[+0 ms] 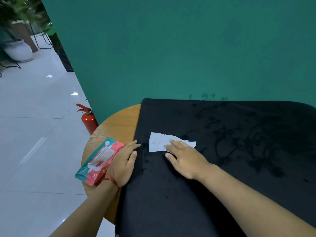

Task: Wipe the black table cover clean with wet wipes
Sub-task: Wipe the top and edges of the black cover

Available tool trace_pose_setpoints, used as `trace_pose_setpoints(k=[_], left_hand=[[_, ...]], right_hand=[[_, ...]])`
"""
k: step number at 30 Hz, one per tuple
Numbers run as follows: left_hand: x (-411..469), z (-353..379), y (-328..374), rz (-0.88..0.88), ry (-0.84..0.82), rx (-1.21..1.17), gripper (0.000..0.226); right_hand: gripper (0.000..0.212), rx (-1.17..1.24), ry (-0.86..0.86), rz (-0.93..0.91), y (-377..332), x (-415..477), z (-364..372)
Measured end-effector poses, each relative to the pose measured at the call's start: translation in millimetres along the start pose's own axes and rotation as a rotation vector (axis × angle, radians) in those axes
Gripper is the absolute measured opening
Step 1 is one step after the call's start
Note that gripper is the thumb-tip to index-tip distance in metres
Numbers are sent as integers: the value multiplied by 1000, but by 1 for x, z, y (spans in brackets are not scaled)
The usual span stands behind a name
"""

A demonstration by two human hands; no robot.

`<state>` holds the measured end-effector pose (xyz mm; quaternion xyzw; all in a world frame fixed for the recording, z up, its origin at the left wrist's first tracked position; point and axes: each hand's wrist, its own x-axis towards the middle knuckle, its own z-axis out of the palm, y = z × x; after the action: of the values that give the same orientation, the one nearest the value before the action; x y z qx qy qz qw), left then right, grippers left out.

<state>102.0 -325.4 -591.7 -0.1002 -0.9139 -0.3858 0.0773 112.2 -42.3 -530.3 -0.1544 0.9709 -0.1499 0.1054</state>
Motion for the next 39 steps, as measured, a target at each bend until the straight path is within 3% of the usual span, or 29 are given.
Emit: trace_pose_setpoints(k=[4, 6, 8, 11, 14, 17, 23, 28, 31, 35, 37, 39], left_hand=[[-1, -1, 2, -5, 1, -17, 44], [-2, -1, 2, 1, 18, -31, 43], [-1, -1, 2, 4, 32, -27, 43], [-2, -1, 3, 3, 28, -9, 43], [-2, -1, 4, 5, 27, -7, 44], [-2, -1, 3, 0, 28, 8, 44], [-1, 1, 1, 2, 41, 7, 42], [-2, 2, 1, 6, 53, 18, 43], [-2, 2, 2, 6, 53, 15, 43], [-1, 2, 1, 10, 52, 9, 44], [0, 3, 0, 11, 50, 21, 43], [0, 3, -1, 13, 49, 26, 43]], right_hand=[[46, -106, 99, -8, -19, -2, -16], [57, -249, 194, -120, -7, 11, -35], [72, -246, 203, -246, 12, 30, -52], [49, -273, 76, -489, 25, 57, -54], [47, -320, -90, -669, 17, 73, -36], [51, -272, -150, -609, 20, 79, -21], [48, 83, -45, -218, 5, 91, -23], [40, 350, 397, -72, 10, 110, -51], [40, 244, 478, -157, 16, 94, -51], [31, 22, 357, -439, 29, 54, -16], [18, -79, 400, -537, 33, 40, -7], [5, -38, 462, -513, 31, 25, -8]])
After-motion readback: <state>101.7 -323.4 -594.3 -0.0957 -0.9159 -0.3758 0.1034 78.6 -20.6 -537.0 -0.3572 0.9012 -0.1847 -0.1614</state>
